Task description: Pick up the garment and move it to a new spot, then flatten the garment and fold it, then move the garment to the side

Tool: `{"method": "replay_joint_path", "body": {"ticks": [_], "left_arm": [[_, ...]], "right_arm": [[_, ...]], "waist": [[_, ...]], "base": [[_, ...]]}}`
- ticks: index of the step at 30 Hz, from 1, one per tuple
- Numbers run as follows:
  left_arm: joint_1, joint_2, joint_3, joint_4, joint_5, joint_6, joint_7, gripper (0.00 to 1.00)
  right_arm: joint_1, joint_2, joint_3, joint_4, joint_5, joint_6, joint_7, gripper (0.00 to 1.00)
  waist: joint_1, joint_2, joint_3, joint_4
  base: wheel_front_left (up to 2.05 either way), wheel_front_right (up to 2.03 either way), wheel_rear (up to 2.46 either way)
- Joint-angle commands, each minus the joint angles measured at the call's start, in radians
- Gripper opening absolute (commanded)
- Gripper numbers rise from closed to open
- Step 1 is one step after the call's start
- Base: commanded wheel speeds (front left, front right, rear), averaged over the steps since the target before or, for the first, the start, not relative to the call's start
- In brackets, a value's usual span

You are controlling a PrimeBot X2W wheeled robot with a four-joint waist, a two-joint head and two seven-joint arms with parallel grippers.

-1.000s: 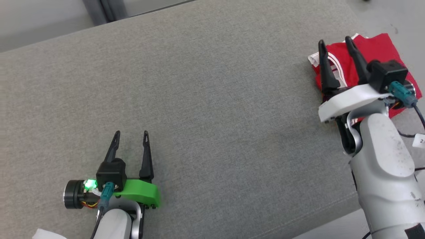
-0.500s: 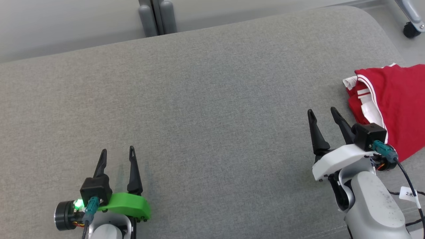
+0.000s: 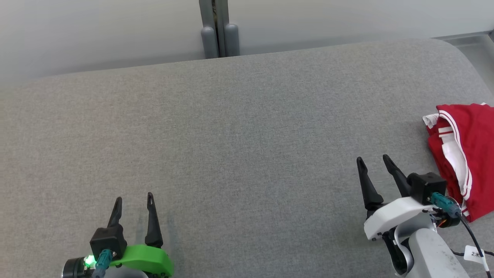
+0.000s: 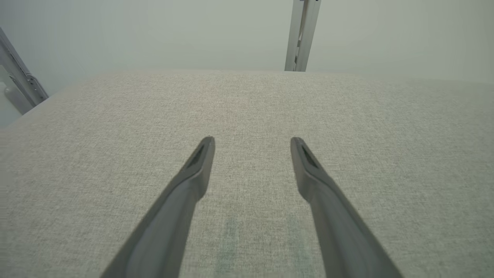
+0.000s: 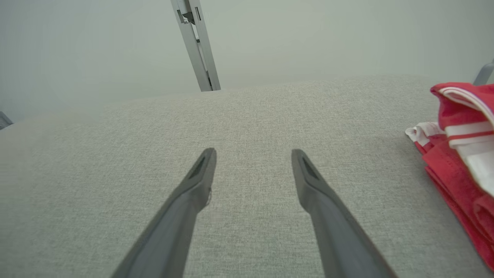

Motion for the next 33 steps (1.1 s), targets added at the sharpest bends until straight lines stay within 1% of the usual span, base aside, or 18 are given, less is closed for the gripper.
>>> {"method": "replay_joint_path", "body": {"ticks": [1, 7, 14, 15, 18, 33], "left_arm": [[0.017, 0.005, 0.005, -0.005, -0.011, -0.006, 0.001, 1.00], [0.055, 0.004, 0.009, -0.015, -0.015, -0.005, 0.001, 1.00], [0.080, 0.005, 0.012, -0.021, -0.026, -0.018, 0.001, 1.00], [0.066, 0.000, 0.011, -0.019, -0.025, -0.016, 0.000, 0.00], [0.067, -0.003, 0.009, 0.007, -0.026, -0.016, 0.000, 0.00], [0.040, -0.002, 0.052, -0.008, -0.294, -0.051, 0.073, 0.00]], "right_arm": [[0.020, -0.004, 0.002, -0.004, 0.010, -0.002, -0.004, 1.00], [0.051, -0.004, 0.013, 0.001, 0.022, -0.002, -0.004, 1.00], [0.074, -0.004, 0.012, 0.006, 0.034, -0.002, -0.004, 1.00], [0.065, 0.000, 0.013, 0.005, 0.027, 0.000, 0.000, 0.00], [0.080, 0.005, 0.014, 0.027, 0.027, 0.000, 0.002, 0.00], [0.094, 0.004, -0.017, -0.019, 0.293, 0.000, 0.077, 0.00]], "waist": [[0.0000, 0.0000, -0.015, 0.014], [0.0000, 0.0000, -0.039, 0.017], [0.0000, 0.0000, -0.057, 0.013], [0.0000, 0.0000, -0.057, 0.014], [0.0000, 0.0000, -0.057, 0.014], [0.0000, 0.0000, -0.063, 0.015]], "base": [[0.00, 0.00, 0.00], [0.00, 0.00, 0.00], [0.00, 0.00, 0.00], [0.00, 0.00, 0.00], [0.00, 0.00, 0.00], [0.00, 0.00, 0.00]]}}
